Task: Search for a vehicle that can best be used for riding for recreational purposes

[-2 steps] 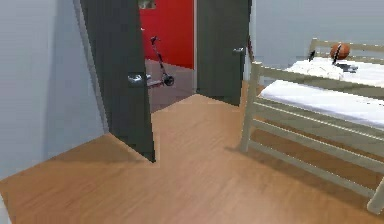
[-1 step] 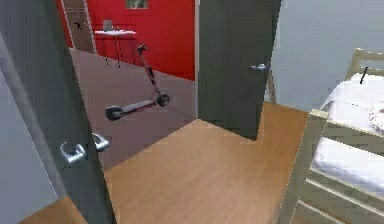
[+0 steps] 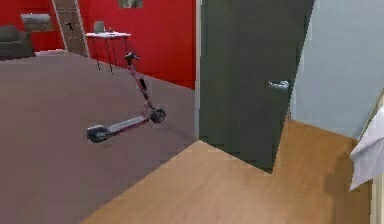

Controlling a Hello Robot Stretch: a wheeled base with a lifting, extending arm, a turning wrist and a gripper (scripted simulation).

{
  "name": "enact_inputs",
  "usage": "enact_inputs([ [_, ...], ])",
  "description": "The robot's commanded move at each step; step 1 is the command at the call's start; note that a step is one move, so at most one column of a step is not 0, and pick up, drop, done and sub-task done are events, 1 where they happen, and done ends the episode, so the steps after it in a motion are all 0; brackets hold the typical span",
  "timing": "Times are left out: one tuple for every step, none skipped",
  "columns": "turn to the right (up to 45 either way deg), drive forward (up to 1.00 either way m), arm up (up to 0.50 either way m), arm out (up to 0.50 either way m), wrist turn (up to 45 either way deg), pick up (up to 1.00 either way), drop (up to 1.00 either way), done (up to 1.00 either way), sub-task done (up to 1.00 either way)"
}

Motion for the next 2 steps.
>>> enact_inputs([
  [21.0, 0.0, 0.0, 0.0, 0.0, 0.0, 0.0, 0.0, 0.0],
  [0.0, 0.5, 0.0, 0.0, 0.0, 0.0, 0.0, 0.0, 0.0],
])
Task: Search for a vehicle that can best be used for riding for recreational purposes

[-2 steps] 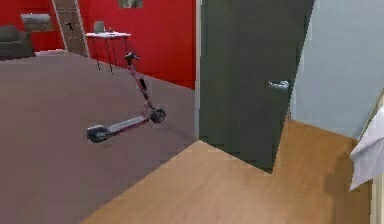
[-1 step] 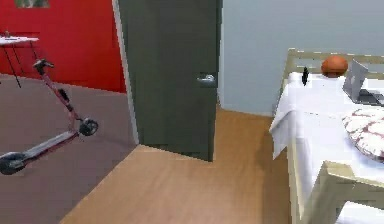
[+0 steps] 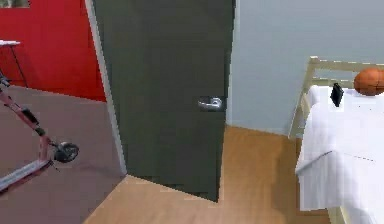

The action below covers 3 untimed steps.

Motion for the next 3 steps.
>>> enact_inputs([
  [-45.0, 0.0, 0.0, 0.0, 0.0, 0.0, 0.0, 0.0, 0.0],
  [-18.0, 0.0, 0.0, 0.0, 0.0, 0.0, 0.0, 0.0, 0.0],
  [-3.0, 0.0, 0.0, 0.0, 0.0, 0.0, 0.0, 0.0, 0.0],
])
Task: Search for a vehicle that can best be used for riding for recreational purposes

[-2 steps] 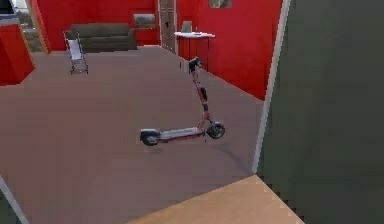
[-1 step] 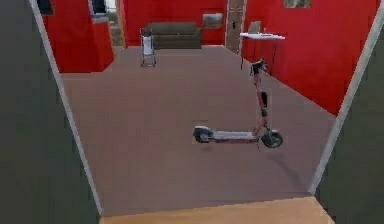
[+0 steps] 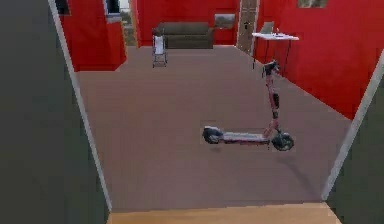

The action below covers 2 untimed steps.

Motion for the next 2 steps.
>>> enact_inputs([
  [0.0, 1.0, 0.0, 0.0, 0.0, 0.0, 0.0, 0.0, 0.0],
  [0.0, 0.05, 0.0, 0.0, 0.0, 0.0, 0.0, 0.0, 0.0],
])
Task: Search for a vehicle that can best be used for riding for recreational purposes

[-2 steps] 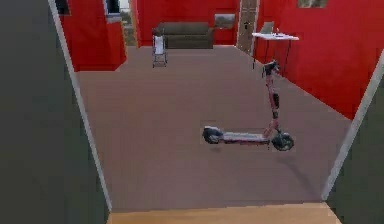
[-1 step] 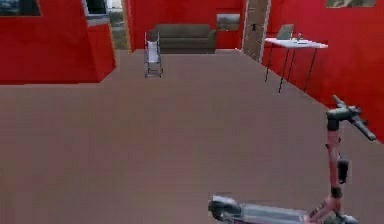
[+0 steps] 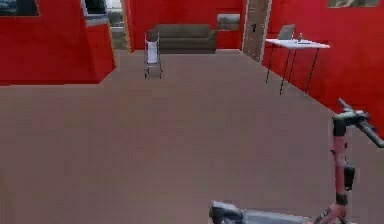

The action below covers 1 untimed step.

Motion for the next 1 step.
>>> enact_inputs([
  [33.0, 0.0, 0.0, 0.0, 0.0, 0.0, 0.0, 0.0, 0.0],
])
